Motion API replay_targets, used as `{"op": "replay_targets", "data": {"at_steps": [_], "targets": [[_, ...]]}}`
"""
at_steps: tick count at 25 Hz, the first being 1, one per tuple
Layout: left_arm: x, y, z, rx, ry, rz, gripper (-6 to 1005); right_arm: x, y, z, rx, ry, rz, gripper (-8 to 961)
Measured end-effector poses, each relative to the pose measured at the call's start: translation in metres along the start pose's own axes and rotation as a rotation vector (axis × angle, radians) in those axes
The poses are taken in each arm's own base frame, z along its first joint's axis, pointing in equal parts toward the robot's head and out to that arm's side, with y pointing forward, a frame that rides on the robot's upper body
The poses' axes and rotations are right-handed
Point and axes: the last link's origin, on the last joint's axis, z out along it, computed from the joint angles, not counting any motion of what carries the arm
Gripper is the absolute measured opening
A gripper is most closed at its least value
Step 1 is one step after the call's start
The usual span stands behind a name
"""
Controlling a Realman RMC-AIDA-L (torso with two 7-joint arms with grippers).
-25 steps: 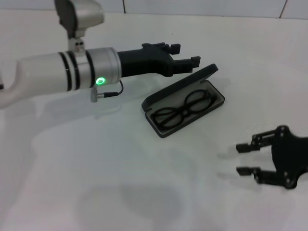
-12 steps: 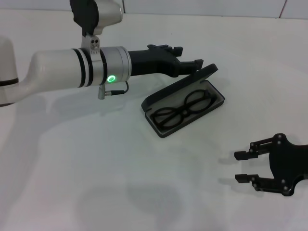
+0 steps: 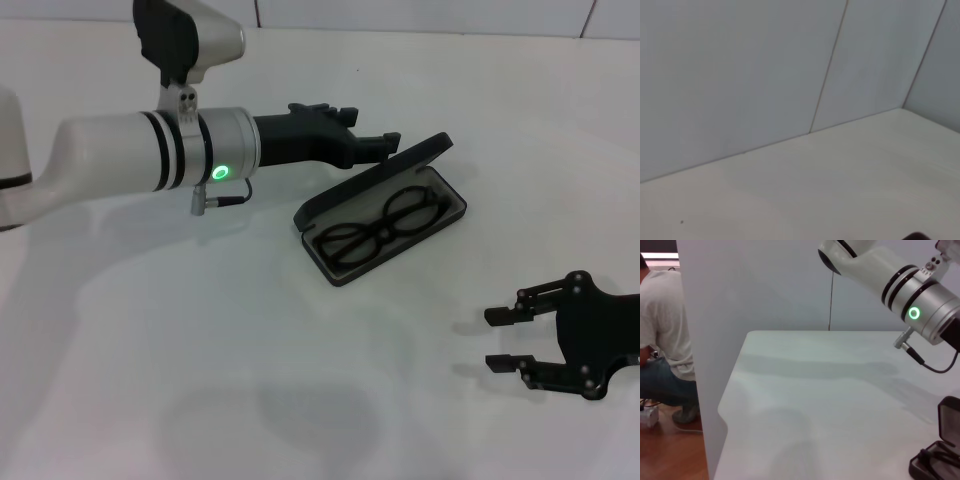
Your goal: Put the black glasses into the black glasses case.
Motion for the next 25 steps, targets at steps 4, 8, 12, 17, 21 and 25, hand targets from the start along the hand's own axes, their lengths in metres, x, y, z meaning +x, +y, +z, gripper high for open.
{"op": "replay_targets", "data": {"at_steps": [4, 8, 12, 17, 21, 25], "targets": [[-0.007, 0.002, -0.002, -0.010, -0.010, -0.003, 790, -0.001, -0.001, 0.002, -0.006, 0.003, -0.004, 417], [-0.014, 0.014, 0.002, -0.059, -0.021, 0.032, 790, 0.000, -0.001, 0.001, -0.001, 0.003, 0.001, 432], [-0.022, 0.024, 0.003, -0.101, -0.025, 0.076, 790, 0.002, -0.003, 0.003, 0.005, 0.006, 0.010, 447], [-0.034, 0.034, 0.004, -0.142, -0.050, 0.138, 790, 0.002, -0.005, 0.004, 0.015, 0.012, 0.016, 466], [-0.039, 0.036, 0.002, -0.149, -0.050, 0.148, 790, 0.003, -0.005, 0.004, 0.016, 0.011, 0.017, 481], [-0.033, 0.045, -0.009, -0.228, 0.052, 0.155, 790, -0.002, -0.005, 0.003, 0.021, -0.030, 0.019, 496]]}}
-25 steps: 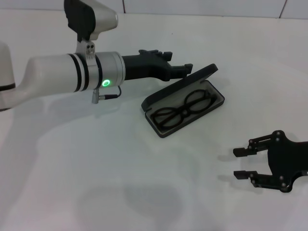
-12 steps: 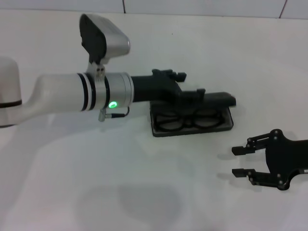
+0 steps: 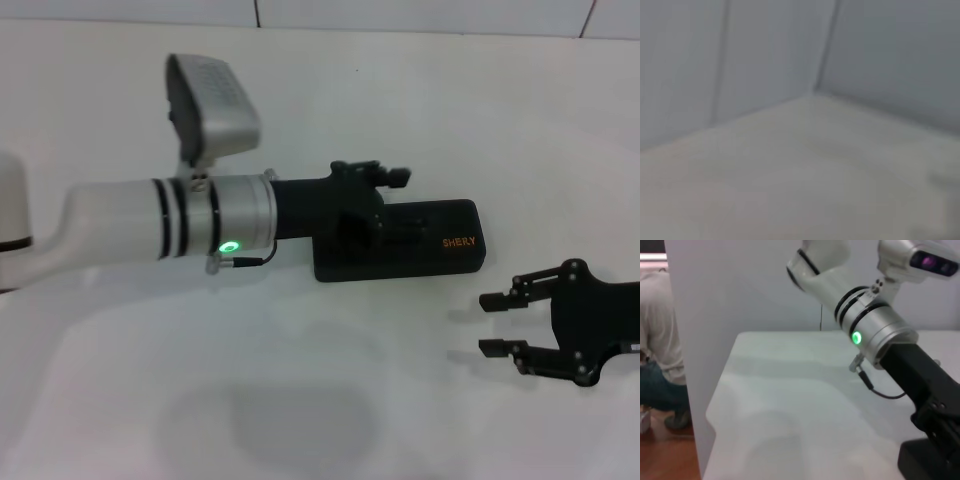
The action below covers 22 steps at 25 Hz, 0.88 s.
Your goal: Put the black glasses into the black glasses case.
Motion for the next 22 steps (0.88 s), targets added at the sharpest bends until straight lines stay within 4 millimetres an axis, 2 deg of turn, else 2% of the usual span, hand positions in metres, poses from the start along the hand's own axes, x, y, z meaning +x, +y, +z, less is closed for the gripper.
{"op": "replay_targets", "data": {"at_steps": [2, 4, 5, 6, 9, 12, 13, 16, 20, 22], "targets": [[0.007, 0.010, -0.014, -0.077, 0.106, 0.044, 790, -0.006, 0.002, -0.001, -0.003, -0.055, -0.004, 504], [0.012, 0.019, -0.037, -0.154, 0.209, 0.098, 790, -0.012, 0.004, -0.003, 0.000, -0.122, -0.013, 511], [0.012, 0.019, -0.037, -0.154, 0.209, 0.098, 790, -0.014, 0.004, -0.004, 0.007, -0.155, -0.016, 515], [0.011, 0.025, -0.066, -0.199, 0.282, 0.132, 790, -0.015, 0.005, -0.006, 0.024, -0.191, -0.020, 519], [0.002, 0.029, -0.092, -0.200, 0.312, 0.148, 790, -0.015, 0.004, -0.005, 0.074, -0.267, -0.039, 530], [-0.015, 0.034, -0.112, -0.173, 0.321, 0.161, 790, -0.015, 0.003, -0.001, 0.079, -0.295, -0.050, 590], [-0.019, 0.036, -0.116, -0.165, 0.321, 0.159, 790, -0.018, 0.003, 0.005, 0.051, -0.319, -0.063, 610], [-0.032, 0.042, -0.125, -0.110, 0.346, 0.145, 792, -0.020, 0.003, 0.007, 0.040, -0.330, -0.071, 671], [-0.039, 0.049, -0.124, -0.111, 0.349, 0.152, 795, -0.019, 0.005, 0.010, 0.040, -0.341, -0.100, 751], [-0.040, 0.052, -0.122, -0.126, 0.339, 0.149, 792, -0.017, 0.007, 0.012, 0.042, -0.346, -0.111, 824]]}}
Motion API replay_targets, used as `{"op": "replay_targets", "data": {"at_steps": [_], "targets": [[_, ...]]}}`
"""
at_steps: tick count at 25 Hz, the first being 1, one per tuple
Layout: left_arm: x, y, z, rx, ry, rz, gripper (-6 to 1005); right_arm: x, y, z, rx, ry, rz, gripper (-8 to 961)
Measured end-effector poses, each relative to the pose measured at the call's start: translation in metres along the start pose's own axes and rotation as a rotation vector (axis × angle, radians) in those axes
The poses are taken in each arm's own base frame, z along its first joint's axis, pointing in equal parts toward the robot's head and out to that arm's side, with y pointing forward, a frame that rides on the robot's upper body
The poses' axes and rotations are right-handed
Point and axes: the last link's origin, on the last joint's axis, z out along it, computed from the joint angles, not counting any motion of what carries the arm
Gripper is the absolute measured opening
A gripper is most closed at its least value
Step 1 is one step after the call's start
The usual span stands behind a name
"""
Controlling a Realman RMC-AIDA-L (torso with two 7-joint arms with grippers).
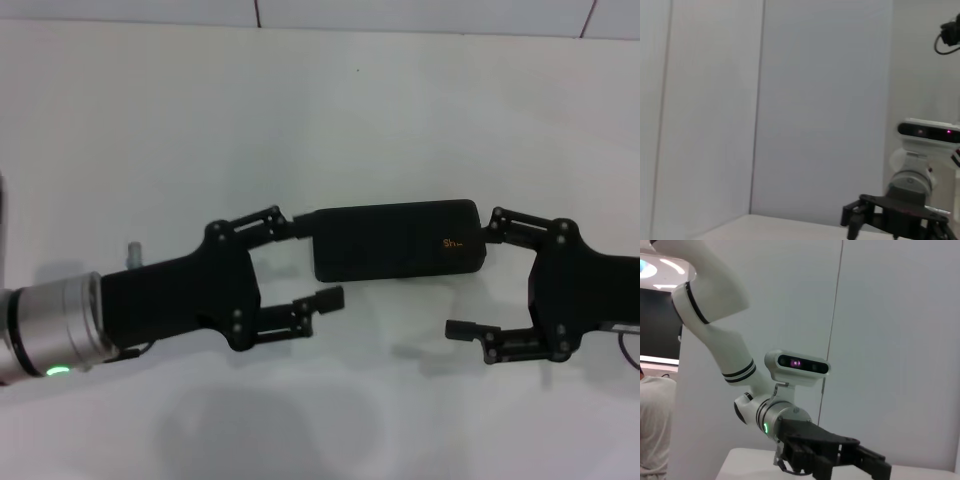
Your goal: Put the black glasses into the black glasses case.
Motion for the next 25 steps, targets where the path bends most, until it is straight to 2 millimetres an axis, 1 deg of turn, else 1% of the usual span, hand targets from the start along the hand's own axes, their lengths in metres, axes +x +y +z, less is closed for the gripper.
{"op": "replay_targets", "data": {"at_steps": [1, 8, 15, 25], "targets": [[-0.001, 0.001, 0.001, -0.006, -0.005, -0.003, 790, 0.001, 0.001, 0.001, 0.001, -0.004, -0.001, 860], [-0.006, 0.006, 0.003, -0.034, -0.030, 0.010, 787, 0.004, 0.008, 0.002, -0.005, -0.030, -0.006, 858], [-0.011, 0.013, -0.008, -0.018, -0.036, 0.015, 786, 0.007, 0.012, 0.002, 0.016, -0.052, -0.036, 858], [-0.016, 0.021, -0.013, 0.003, -0.026, 0.054, 787, 0.007, 0.008, 0.003, 0.019, -0.043, -0.069, 858]]}}
